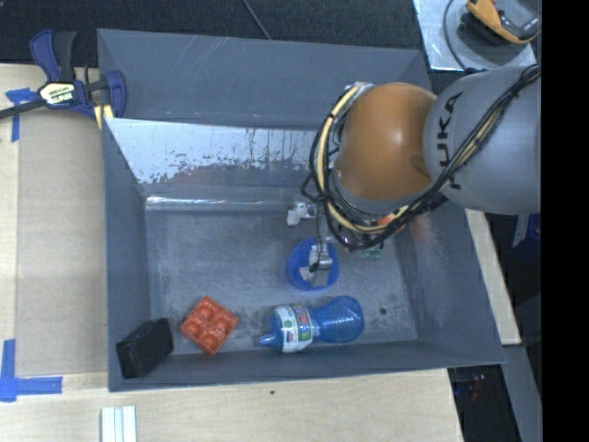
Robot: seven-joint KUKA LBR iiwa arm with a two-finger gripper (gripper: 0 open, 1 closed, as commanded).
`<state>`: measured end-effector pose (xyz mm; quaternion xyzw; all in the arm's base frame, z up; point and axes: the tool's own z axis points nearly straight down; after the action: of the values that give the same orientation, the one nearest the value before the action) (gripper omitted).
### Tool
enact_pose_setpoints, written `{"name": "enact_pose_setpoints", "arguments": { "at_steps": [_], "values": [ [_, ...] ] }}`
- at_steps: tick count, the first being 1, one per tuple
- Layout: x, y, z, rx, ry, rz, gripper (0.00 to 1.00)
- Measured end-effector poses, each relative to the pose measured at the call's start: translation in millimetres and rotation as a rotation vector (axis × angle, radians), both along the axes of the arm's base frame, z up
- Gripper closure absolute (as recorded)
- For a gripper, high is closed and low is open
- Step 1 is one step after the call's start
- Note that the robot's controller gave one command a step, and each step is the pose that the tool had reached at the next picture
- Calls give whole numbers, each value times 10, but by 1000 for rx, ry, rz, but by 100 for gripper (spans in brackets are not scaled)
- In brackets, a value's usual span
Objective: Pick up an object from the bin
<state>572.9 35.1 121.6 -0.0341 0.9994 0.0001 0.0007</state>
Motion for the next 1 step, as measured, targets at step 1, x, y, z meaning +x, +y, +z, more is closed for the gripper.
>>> {"name": "enact_pose_setpoints", "arguments": {
  "at_steps": [1],
  "values": [
    [223,-282,822,1,-6,64,0]
  ]
}}
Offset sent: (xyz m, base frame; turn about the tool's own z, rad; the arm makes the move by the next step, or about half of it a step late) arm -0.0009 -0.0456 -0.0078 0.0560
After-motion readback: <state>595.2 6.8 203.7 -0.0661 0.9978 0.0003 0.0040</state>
